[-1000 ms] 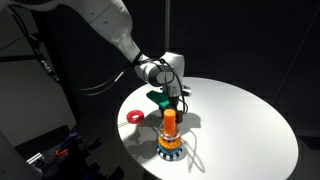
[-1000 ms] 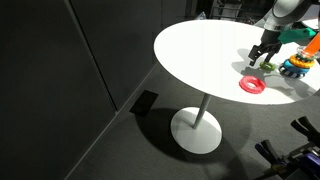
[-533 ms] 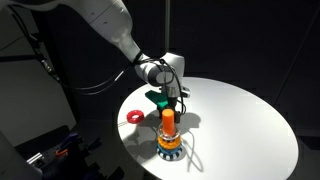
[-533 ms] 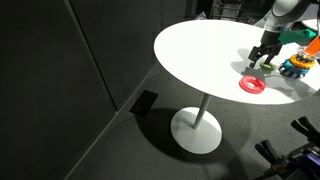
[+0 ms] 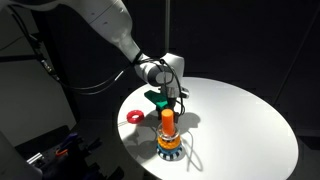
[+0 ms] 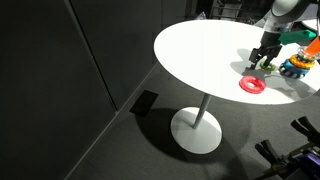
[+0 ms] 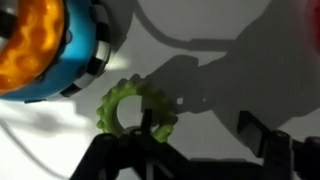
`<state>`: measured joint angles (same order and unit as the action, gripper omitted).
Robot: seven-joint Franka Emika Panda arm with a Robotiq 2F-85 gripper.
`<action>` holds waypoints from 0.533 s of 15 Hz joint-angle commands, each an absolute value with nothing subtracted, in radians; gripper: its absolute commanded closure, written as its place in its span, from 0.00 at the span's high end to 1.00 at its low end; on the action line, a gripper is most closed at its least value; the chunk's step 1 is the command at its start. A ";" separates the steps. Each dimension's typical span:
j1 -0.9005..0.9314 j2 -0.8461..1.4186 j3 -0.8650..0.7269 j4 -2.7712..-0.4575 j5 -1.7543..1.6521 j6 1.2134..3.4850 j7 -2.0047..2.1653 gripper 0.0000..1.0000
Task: Pick up the green ring and put it on the ring holder
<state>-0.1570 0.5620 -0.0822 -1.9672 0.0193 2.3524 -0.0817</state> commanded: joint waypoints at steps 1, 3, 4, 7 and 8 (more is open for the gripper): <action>-0.177 0.554 -0.069 -1.967 0.042 2.334 -0.110 0.56; -0.176 0.549 -0.067 -1.967 0.048 2.333 -0.111 0.41; -0.176 0.546 -0.067 -1.967 0.047 2.332 -0.111 0.33; -0.174 0.532 -0.070 -1.964 0.043 2.324 -0.111 0.08; -0.173 0.528 -0.071 -1.961 0.042 2.317 -0.108 0.02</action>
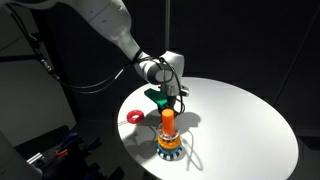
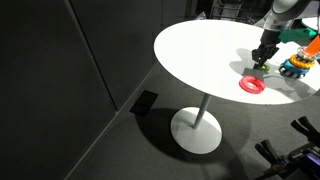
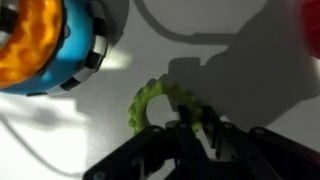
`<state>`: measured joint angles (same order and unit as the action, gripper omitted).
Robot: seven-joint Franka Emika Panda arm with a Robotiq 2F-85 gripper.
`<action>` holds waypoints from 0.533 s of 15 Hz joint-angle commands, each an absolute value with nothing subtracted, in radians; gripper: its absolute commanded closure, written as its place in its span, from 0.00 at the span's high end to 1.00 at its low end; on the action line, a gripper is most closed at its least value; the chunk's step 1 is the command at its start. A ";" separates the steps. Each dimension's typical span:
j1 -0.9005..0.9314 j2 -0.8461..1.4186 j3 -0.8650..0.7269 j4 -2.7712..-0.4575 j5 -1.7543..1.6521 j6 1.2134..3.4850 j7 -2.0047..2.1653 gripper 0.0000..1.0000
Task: Pick up the green ring and put it on the ring holder
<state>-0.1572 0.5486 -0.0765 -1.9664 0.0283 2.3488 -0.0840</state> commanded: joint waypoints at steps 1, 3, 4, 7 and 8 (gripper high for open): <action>-0.173 0.524 -0.072 -1.959 0.041 2.313 -0.107 0.01; -0.173 0.512 -0.076 -1.954 0.039 2.303 -0.105 0.06; -0.172 0.505 -0.080 -1.952 0.034 2.297 -0.102 0.06; -0.164 0.468 -0.094 -1.942 0.017 2.259 -0.094 0.06; -0.161 0.456 -0.099 -1.936 0.010 2.243 -0.089 0.06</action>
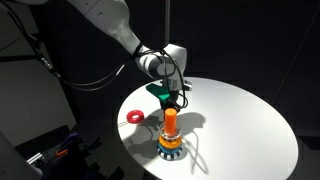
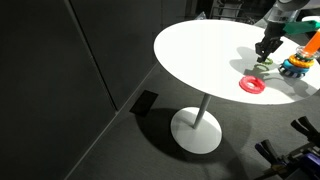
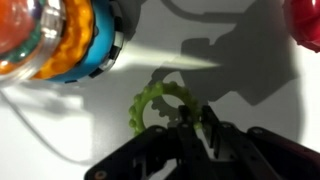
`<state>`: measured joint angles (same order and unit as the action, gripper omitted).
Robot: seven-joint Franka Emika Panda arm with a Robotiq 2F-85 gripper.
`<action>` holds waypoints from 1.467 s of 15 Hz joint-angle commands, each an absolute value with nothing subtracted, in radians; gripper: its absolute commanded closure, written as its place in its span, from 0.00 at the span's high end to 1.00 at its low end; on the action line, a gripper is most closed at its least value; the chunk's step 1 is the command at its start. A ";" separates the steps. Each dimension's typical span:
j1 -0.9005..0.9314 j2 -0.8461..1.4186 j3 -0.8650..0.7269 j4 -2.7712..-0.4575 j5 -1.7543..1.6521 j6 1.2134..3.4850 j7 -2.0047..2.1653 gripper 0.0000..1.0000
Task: Pick up the green ring and put it on the ring holder
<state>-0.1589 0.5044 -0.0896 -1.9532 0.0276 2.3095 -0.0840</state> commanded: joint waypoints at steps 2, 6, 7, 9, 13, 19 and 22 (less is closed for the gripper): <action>-0.158 0.432 -0.108 -1.923 -0.001 2.210 -0.086 0.06; -0.154 0.383 -0.122 -1.894 -0.036 2.150 -0.082 0.06; -0.155 0.369 -0.125 -1.890 -0.043 2.134 -0.083 0.06; -0.154 0.336 -0.129 -1.894 -0.055 2.118 -0.081 0.06; -0.156 0.270 -0.132 -1.905 -0.066 2.087 -0.088 0.06; -0.163 0.174 -0.145 -1.930 -0.080 2.033 -0.097 0.06; -0.169 0.132 -0.161 -1.970 -0.092 2.023 -0.093 0.06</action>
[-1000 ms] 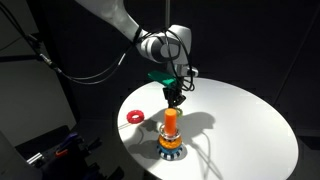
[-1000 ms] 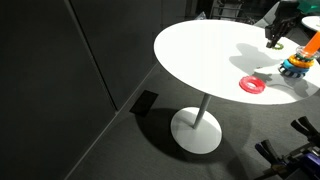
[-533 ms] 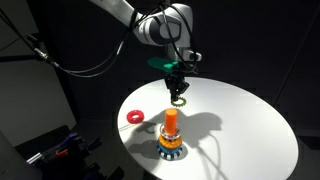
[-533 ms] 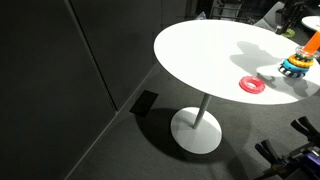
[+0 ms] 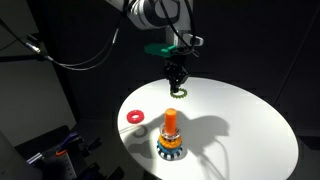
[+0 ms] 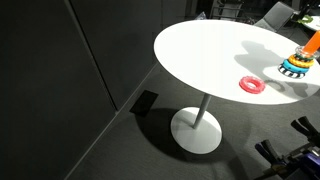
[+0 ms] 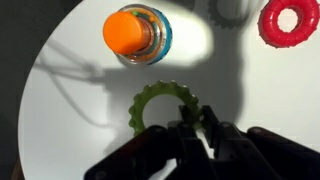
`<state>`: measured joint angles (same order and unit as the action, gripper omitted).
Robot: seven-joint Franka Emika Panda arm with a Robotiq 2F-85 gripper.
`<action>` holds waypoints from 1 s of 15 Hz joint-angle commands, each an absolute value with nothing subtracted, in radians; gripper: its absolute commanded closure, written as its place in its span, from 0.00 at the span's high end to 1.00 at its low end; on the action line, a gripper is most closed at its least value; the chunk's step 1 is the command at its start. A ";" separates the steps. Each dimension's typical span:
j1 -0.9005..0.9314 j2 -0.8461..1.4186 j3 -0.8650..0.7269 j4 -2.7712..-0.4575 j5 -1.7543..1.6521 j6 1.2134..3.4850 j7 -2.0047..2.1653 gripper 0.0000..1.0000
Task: Pick up the green ring and put it on the ring holder
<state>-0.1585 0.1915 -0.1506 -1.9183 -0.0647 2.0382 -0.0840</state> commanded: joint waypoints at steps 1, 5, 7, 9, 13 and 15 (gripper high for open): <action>-0.171 0.119 -0.167 -1.985 -0.095 2.022 -0.093 0.06; -0.192 0.065 -0.196 -2.075 -0.092 2.039 -0.100 0.06; -0.205 0.047 -0.208 -2.111 -0.085 2.042 -0.103 0.06; -0.215 0.030 -0.218 -2.143 -0.088 2.055 -0.108 0.06; -0.226 0.006 -0.230 -2.192 -0.094 2.102 -0.111 0.06; -0.226 -0.003 -0.232 -2.210 -0.090 2.130 -0.116 0.06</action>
